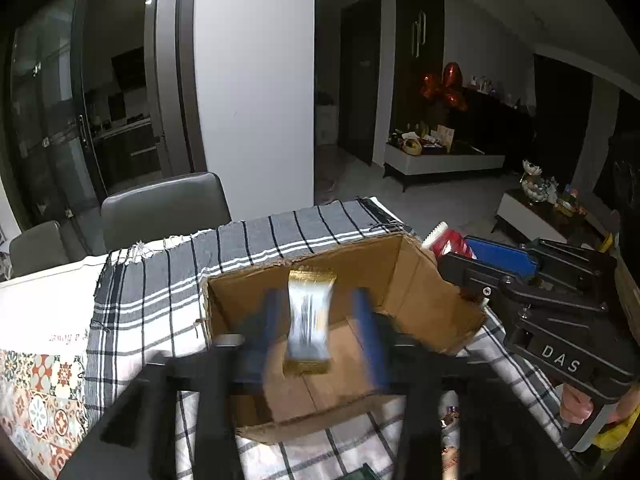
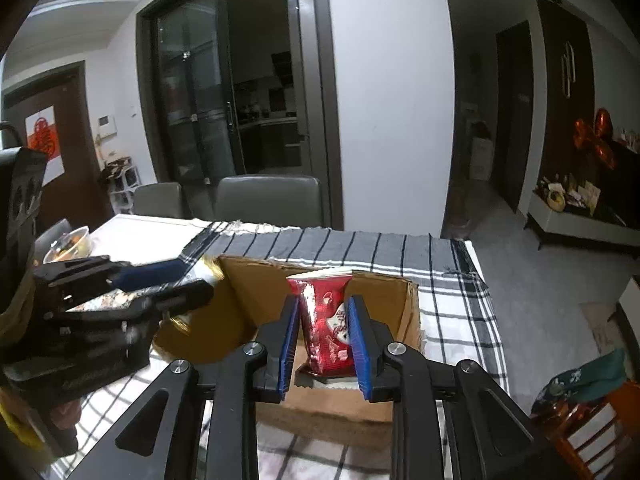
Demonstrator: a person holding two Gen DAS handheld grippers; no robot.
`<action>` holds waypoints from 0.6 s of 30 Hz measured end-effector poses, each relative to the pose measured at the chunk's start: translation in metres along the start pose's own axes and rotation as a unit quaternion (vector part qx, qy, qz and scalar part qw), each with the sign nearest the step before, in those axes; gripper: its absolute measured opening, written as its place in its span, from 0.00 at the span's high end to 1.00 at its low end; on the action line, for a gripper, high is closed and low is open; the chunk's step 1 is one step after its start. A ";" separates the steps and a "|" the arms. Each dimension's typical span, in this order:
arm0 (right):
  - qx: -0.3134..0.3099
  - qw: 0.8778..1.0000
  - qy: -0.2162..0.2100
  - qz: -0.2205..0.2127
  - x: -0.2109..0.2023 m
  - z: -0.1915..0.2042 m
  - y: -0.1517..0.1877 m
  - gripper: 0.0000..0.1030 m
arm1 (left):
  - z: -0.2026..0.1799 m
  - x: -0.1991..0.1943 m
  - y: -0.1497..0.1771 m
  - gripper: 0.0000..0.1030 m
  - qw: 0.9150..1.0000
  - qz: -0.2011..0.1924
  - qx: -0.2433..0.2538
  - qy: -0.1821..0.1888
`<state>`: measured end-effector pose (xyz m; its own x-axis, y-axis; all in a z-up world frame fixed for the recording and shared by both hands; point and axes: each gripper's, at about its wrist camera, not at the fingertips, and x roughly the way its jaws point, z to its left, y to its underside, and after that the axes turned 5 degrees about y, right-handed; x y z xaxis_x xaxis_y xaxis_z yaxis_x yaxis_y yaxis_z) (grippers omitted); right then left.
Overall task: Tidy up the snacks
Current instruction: 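Carry both snacks into the cardboard box and open both tools, then grasp the red hawthorn packet with the left tool while the right tool grasps the tan biscuit packet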
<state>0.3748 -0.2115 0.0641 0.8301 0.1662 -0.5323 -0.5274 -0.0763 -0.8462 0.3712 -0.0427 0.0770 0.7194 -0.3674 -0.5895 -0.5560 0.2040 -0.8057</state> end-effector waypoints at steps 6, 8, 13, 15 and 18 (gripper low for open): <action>0.005 1.000 0.026 -0.009 -0.009 -0.004 0.006 0.49 | 0.001 -0.009 0.007 0.39 1.000 -0.006 0.003 -0.018; 0.000 0.999 0.032 -0.017 -0.018 0.000 0.009 0.49 | -0.002 -0.017 0.010 0.35 0.999 -0.014 0.011 -0.028; -0.004 0.999 0.039 -0.032 -0.045 0.006 0.020 0.49 | -0.010 -0.041 0.021 0.34 0.999 -0.029 0.019 -0.038; 0.001 0.999 0.033 -0.032 -0.055 0.007 0.023 0.49 | -0.015 -0.054 0.026 0.34 0.998 -0.041 0.026 -0.045; 0.001 0.999 0.033 -0.037 -0.069 0.010 0.028 0.49 | -0.021 -0.067 0.031 0.34 0.997 -0.050 0.035 -0.046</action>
<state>0.3010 -0.2153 0.0778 0.8768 0.1069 -0.4689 -0.4646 -0.0635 -0.8832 0.2966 -0.0308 0.0925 0.8065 -0.3051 -0.5065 -0.4517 0.2348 -0.8607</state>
